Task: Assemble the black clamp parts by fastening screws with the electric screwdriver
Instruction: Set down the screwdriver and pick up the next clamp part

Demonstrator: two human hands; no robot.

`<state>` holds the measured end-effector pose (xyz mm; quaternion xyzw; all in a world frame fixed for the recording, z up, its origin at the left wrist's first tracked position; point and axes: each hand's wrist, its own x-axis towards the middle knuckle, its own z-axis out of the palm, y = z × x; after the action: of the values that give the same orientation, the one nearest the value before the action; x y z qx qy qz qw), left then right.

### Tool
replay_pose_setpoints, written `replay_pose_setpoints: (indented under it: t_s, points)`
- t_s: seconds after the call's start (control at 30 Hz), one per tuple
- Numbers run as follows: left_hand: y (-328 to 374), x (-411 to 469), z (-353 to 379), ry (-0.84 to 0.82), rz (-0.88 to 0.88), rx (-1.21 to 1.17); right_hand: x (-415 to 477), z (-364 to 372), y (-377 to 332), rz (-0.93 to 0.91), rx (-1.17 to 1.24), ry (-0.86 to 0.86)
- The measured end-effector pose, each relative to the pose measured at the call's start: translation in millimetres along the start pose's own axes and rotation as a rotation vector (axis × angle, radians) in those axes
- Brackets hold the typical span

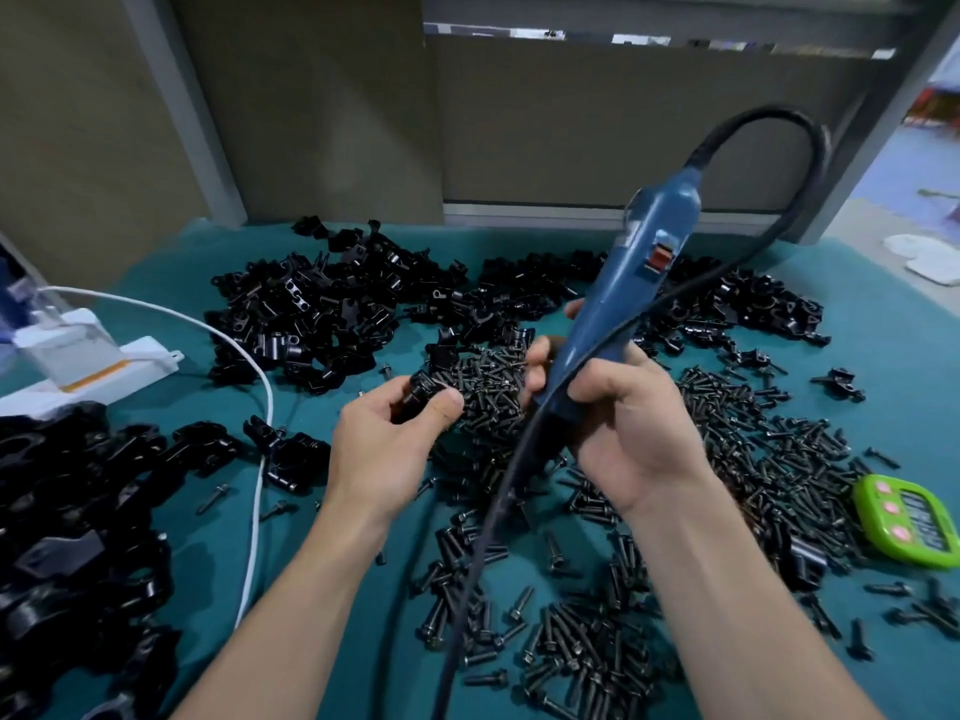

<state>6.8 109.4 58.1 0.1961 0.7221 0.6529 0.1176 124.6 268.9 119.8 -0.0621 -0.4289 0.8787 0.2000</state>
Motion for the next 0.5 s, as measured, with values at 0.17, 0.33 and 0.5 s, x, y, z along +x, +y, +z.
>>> replay_pose_setpoints:
  t_s: [0.17, 0.33, 0.5]
  points:
    - [8, -5, 2, -0.021, -0.043, 0.027, 17, 8, 0, -0.152, 0.204, 0.139]
    - [4, -9, 2, -0.102, 0.013, 0.170, 29, -6, 5, -0.218, 0.521, 0.410]
    - [8, -13, 4, -0.115, 0.070, 0.247, 29, -25, 13, -0.197, 0.523, 0.515]
